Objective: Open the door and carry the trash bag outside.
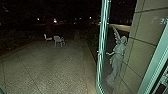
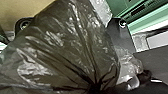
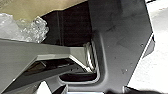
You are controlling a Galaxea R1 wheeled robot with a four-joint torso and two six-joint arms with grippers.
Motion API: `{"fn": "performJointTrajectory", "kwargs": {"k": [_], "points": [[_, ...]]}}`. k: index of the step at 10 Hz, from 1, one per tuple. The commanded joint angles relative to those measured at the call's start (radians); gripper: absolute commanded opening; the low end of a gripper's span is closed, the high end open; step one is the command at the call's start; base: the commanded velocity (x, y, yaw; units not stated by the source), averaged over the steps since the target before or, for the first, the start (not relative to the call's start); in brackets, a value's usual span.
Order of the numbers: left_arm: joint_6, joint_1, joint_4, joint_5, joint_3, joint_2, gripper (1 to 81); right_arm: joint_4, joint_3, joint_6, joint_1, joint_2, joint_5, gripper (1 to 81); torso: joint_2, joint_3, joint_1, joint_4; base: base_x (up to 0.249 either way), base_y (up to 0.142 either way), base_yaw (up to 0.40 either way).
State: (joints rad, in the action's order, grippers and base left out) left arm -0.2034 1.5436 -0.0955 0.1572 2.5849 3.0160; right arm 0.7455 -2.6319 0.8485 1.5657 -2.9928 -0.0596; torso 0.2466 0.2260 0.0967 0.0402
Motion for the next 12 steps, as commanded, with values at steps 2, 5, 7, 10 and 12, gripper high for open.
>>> {"fn": "performJointTrajectory", "kwargs": {"k": [2,5,7,10,12], "points": [[0.002,-0.044,0.008,-0.056,-0.017,0.003,1.0,0.006,0.003,-0.002,-0.043,0.002,0.037,81.1,0.000,0.000,0.000,0.000,0.098,0.000,0.000],[0.002,-0.043,0.008,-0.054,-0.017,0.005,1.0,0.006,0.003,-0.002,-0.043,0.003,0.037,81.1,0.001,0.000,-0.002,0.000,0.098,0.000,0.000],[0.002,-0.044,0.008,-0.054,-0.017,0.005,1.0,0.006,0.000,-0.002,-0.043,0.002,0.037,81.1,-0.001,0.000,0.000,0.000,0.100,0.000,0.000],[0.002,-0.043,0.008,-0.054,-0.018,0.003,1.0,0.006,0.000,-0.002,-0.040,0.002,0.037,81.1,0.000,0.000,-0.002,0.000,0.101,0.000,0.000],[0.002,-0.043,0.008,-0.054,-0.017,0.005,1.0,0.006,0.000,-0.002,-0.039,0.002,0.037,81.1,0.000,0.000,-0.003,0.000,0.103,0.000,0.000]]}}
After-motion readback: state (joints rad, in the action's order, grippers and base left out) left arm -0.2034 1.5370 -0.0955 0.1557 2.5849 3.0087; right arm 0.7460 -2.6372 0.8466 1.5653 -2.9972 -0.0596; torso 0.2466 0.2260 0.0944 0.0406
